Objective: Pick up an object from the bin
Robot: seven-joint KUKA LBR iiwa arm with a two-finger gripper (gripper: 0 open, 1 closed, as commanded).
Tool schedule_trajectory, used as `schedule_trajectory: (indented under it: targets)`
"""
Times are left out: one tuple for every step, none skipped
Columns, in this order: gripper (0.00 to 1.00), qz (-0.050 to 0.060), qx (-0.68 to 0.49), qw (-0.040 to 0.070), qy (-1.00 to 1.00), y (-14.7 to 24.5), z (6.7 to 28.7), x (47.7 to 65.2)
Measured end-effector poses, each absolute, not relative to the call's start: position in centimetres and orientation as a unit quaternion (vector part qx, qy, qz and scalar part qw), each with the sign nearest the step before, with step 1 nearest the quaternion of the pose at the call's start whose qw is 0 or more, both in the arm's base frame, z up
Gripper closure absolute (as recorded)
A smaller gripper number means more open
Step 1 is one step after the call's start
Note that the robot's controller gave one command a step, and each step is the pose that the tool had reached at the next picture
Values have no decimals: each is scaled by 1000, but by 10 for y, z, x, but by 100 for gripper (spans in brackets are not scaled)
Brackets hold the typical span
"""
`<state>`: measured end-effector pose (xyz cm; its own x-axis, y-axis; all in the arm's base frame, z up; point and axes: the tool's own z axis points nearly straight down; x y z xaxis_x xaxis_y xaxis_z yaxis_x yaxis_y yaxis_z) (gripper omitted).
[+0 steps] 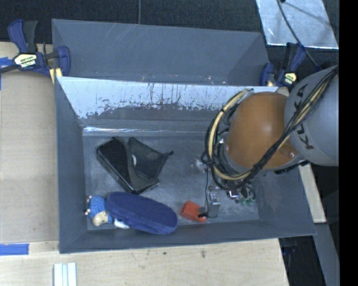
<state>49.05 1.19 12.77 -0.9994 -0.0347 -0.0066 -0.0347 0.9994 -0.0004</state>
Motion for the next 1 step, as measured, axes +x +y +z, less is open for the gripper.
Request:
schedule_trajectory:
  targets:
    - [0,0,-457,-2,890,25,71,494]
